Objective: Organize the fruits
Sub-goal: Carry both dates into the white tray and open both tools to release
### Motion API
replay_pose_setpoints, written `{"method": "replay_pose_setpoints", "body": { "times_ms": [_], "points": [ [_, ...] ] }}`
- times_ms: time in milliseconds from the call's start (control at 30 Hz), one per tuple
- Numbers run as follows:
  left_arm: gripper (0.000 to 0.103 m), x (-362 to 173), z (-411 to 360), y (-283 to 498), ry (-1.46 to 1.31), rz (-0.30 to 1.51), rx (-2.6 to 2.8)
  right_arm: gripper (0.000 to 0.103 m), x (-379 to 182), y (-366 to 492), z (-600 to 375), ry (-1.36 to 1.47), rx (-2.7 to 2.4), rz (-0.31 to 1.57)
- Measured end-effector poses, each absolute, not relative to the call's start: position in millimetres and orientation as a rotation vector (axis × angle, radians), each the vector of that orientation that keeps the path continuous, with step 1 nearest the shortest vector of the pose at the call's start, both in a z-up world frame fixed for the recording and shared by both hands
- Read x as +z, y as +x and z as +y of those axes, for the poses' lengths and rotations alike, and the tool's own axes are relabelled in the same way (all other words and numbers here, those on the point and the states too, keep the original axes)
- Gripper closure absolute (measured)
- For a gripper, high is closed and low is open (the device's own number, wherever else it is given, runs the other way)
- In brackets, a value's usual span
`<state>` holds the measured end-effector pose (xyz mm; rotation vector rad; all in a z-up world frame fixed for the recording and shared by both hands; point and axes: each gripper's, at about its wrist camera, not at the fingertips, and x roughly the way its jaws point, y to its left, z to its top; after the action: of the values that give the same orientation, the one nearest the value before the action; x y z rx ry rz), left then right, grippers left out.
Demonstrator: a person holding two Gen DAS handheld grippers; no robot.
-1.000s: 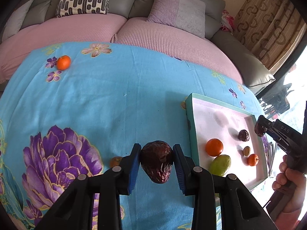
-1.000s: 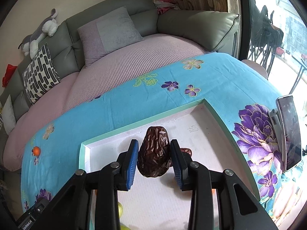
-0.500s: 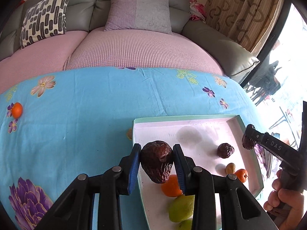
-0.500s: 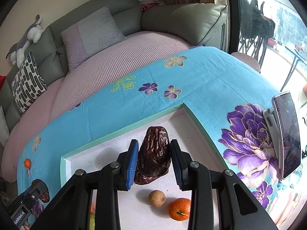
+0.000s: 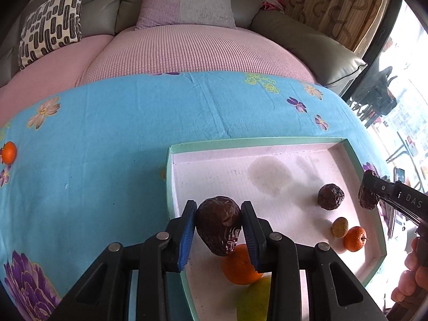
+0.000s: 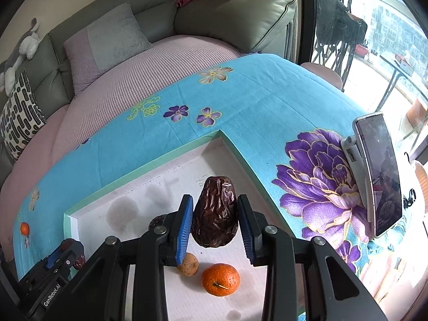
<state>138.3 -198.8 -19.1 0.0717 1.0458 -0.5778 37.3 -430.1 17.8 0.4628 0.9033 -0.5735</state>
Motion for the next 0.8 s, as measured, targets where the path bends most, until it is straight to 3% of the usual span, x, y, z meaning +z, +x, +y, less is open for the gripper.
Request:
{"method": "replay_pose_setpoints", "body": {
  "times_ms": [800],
  "points": [
    [0.066, -28.5, -200.6, 140.1, 0.079, 1.090, -0.577, 0.068, -11.0, 43.4, -437.1, 0.515, -0.587, 0.999]
  ]
}}
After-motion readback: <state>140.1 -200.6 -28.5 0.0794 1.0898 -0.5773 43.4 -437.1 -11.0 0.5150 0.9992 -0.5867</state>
